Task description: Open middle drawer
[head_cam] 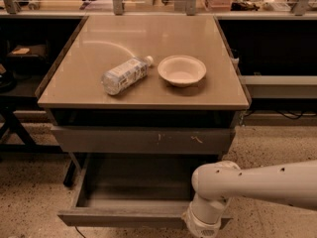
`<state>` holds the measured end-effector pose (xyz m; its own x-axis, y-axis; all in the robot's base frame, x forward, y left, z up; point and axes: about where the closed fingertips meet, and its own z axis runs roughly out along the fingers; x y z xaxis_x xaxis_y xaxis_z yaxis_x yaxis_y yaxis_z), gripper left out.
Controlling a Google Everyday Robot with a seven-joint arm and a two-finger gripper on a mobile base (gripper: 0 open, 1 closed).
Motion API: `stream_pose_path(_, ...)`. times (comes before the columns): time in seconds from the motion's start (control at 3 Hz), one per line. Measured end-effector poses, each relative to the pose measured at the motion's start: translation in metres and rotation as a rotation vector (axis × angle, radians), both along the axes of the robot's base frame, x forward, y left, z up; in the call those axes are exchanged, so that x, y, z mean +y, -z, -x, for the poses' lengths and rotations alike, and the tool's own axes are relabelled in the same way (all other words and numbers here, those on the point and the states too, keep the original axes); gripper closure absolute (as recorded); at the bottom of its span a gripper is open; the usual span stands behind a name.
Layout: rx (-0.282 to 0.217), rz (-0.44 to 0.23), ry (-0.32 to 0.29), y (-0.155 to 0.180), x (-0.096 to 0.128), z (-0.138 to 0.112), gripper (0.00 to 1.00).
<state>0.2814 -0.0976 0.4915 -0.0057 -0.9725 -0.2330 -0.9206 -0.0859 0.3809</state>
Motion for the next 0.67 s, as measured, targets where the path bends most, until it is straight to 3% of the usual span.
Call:
stream_pose_path(0.33, -0.066, -0.026, 0.009, 0.000, 0.010, -0.033, 0.00)
stream_pose_path(0.67, -0.099, -0.032, 0.016, 0.012, 0.022, -0.064, 0.00)
